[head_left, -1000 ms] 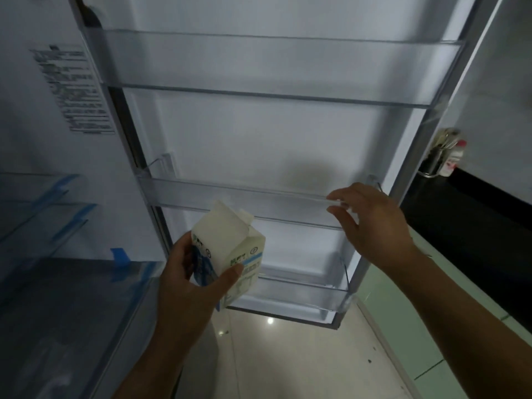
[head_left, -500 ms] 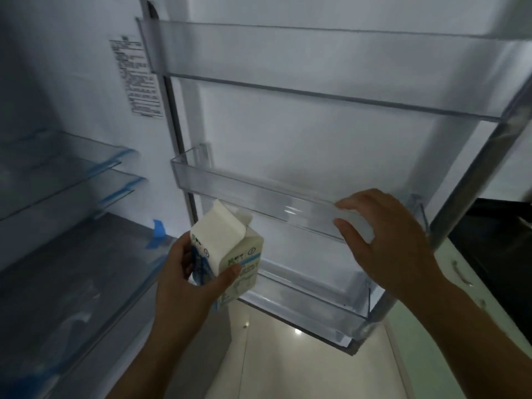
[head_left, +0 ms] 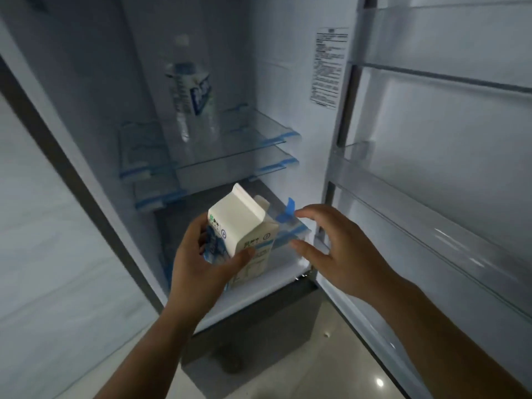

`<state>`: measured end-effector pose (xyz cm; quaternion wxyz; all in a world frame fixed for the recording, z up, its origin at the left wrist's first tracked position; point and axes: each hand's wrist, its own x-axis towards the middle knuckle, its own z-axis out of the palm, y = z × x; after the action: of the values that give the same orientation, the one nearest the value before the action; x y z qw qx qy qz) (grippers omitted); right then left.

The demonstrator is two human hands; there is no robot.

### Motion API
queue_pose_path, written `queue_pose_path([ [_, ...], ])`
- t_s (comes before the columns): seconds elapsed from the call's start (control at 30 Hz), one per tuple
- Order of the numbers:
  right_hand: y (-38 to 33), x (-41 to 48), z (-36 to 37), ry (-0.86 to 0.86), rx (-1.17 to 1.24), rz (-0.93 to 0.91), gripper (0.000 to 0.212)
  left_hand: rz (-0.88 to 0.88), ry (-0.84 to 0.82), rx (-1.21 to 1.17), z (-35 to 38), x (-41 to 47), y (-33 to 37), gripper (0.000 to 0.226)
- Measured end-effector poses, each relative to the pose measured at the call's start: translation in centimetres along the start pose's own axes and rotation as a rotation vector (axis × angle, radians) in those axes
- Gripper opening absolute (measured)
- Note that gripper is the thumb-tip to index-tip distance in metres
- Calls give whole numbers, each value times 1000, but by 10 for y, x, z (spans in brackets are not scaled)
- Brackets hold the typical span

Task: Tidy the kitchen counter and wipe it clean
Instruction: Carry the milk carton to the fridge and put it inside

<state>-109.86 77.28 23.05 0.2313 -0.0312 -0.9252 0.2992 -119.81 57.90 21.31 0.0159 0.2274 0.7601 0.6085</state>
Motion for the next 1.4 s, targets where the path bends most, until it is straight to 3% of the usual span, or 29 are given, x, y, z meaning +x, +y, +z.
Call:
queue_pose_path([
  [0.33, 38, 187, 60, -27, -31, -113, 46, 29, 289, 11, -46, 128, 9, 68],
  [0.47, 53, 247, 78, -40, -77, -114, 44, 28, 384, -6, -49, 173, 2, 57],
  [0.6, 70, 290, 99, -51, -134, -79, 41, 15, 490, -75, -48, 212, -10, 61],
  [0.93, 86, 309, 129, 84, -236, -91, 49, -56, 735, -88, -46, 265, -34, 72],
  [1.4, 91, 314, 130, 110, -270, -82, 43, 23, 729, 21, -50, 298, -52, 79],
])
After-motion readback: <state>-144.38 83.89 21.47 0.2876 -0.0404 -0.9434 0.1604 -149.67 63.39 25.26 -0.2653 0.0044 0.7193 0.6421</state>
